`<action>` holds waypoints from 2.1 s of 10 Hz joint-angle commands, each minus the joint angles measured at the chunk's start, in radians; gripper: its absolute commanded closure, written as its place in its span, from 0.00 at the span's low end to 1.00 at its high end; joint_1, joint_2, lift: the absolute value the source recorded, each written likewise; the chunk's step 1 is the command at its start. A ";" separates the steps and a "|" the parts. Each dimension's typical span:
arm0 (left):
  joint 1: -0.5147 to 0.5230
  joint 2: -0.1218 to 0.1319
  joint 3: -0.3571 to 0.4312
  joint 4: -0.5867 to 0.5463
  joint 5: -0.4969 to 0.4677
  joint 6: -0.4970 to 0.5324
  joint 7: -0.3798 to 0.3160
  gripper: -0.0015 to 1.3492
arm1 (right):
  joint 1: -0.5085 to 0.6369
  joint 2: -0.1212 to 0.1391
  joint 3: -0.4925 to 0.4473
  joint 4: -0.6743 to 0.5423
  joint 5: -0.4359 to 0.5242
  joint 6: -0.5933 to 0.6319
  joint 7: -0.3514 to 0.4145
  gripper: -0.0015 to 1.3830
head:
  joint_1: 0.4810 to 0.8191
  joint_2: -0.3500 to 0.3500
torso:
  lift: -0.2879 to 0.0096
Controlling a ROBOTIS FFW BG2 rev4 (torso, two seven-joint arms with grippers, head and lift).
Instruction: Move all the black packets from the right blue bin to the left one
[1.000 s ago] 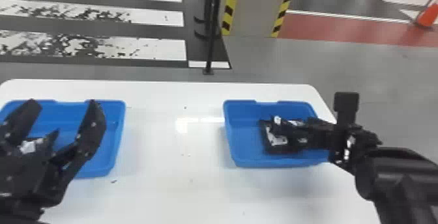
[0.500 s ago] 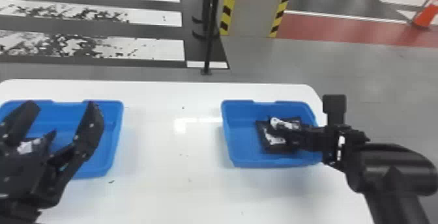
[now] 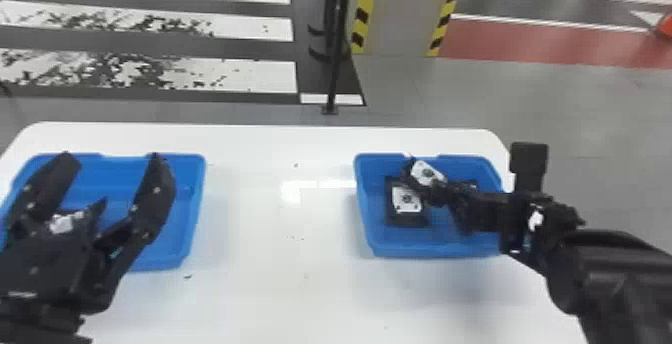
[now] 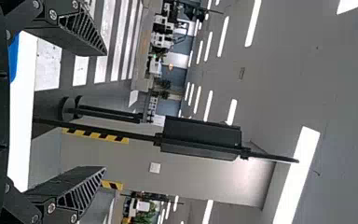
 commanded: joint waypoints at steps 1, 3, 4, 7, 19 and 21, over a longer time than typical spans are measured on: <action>0.000 0.000 0.000 0.000 -0.001 -0.003 0.000 0.13 | 0.024 0.009 -0.013 -0.041 -0.049 -0.043 -0.001 0.83 | 0.63 0.29 | 0.50; 0.000 0.000 -0.002 0.002 -0.001 -0.013 0.000 0.13 | 0.049 0.015 -0.021 -0.071 -0.128 -0.085 -0.006 0.83 | 0.63 0.31 | 0.50; -0.002 -0.001 -0.004 0.007 -0.001 -0.030 0.000 0.13 | 0.049 0.015 -0.019 -0.063 -0.214 -0.105 0.019 0.83 | 0.63 0.32 | 0.50; -0.012 0.000 -0.016 0.015 0.005 -0.033 0.002 0.12 | 0.024 -0.001 0.130 -0.027 -0.491 -0.144 0.088 0.83 | 0.63 0.41 | 0.50; -0.049 0.019 -0.074 0.047 0.073 0.031 -0.009 0.13 | -0.098 -0.037 0.617 -0.036 -0.858 -0.188 0.103 0.83 | 0.63 0.90 | 0.50; -0.052 0.019 -0.078 0.049 0.081 0.034 -0.009 0.13 | -0.108 -0.038 0.655 -0.039 -0.882 -0.191 0.103 0.83 | 0.63 0.91 | 0.50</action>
